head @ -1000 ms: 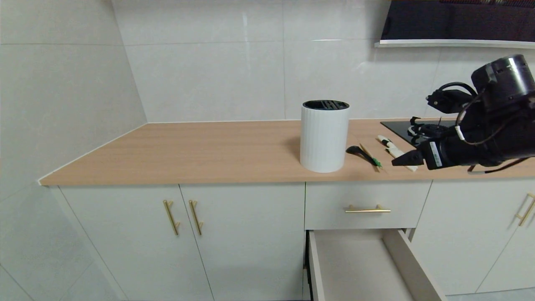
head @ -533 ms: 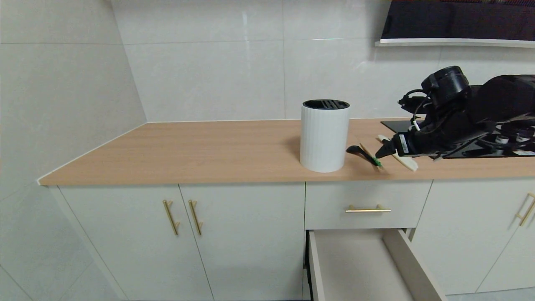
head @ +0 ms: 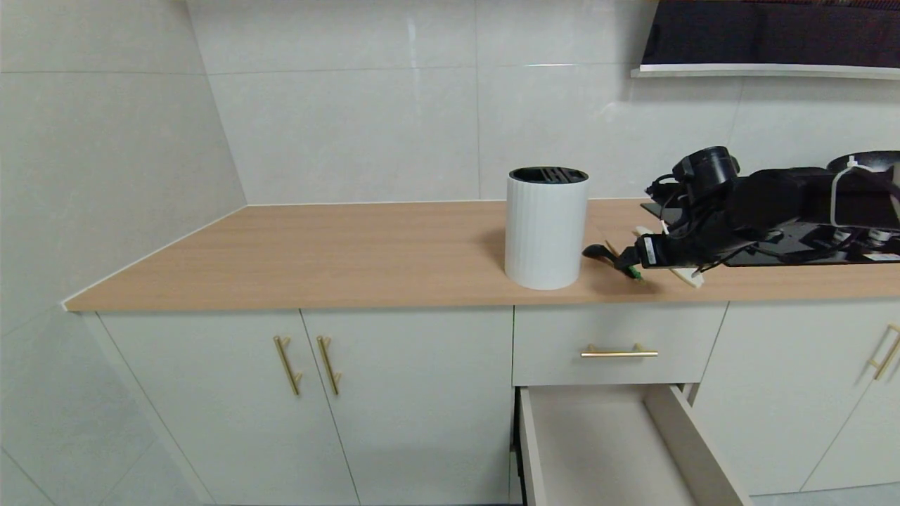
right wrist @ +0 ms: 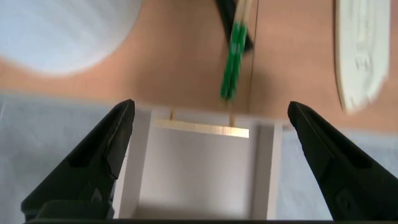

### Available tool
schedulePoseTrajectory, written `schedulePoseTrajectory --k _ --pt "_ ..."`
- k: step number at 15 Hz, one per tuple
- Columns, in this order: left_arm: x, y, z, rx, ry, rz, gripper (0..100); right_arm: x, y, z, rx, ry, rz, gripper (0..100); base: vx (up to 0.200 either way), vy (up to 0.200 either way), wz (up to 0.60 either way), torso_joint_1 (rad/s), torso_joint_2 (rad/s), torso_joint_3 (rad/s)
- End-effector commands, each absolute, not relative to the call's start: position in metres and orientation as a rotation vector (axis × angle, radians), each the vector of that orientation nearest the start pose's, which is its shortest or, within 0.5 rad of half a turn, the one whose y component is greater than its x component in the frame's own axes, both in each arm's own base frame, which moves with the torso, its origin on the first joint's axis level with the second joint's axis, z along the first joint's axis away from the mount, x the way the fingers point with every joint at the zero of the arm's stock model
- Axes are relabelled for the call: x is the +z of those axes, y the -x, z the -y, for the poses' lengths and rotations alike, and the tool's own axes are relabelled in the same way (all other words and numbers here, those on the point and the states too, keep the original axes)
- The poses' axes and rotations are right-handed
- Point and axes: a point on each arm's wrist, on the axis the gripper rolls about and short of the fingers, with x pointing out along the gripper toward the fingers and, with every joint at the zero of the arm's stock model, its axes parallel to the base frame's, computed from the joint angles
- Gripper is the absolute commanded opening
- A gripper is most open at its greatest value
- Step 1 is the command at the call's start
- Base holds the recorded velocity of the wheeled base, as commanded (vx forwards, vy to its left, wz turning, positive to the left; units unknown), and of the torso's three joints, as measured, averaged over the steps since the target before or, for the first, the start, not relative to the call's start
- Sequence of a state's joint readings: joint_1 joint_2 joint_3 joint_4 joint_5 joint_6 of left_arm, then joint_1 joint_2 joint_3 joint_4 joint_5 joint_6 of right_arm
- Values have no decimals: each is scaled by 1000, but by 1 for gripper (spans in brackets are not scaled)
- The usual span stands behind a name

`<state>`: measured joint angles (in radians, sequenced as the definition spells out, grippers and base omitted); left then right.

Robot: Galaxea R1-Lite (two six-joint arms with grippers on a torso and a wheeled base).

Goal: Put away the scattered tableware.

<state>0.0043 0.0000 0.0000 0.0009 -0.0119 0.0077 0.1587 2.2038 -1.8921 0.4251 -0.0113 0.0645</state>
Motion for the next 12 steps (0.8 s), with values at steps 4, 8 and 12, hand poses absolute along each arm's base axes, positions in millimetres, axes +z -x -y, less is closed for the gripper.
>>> schedulePoseTrajectory --k 4,8,12 --pt "75 23 0 -8 -8 0 100 157 -463 -71 83 11 -734 100 0 0 0 0 0 0" --pt "75 23 0 -8 -8 0 100 153 -470 -69 70 -5 -730 100 0 0 0 0 0 0" --pt "75 23 0 -8 -8 -2 100 145 -476 -67 60 -17 -737 100 0 0 0 0 0 0"
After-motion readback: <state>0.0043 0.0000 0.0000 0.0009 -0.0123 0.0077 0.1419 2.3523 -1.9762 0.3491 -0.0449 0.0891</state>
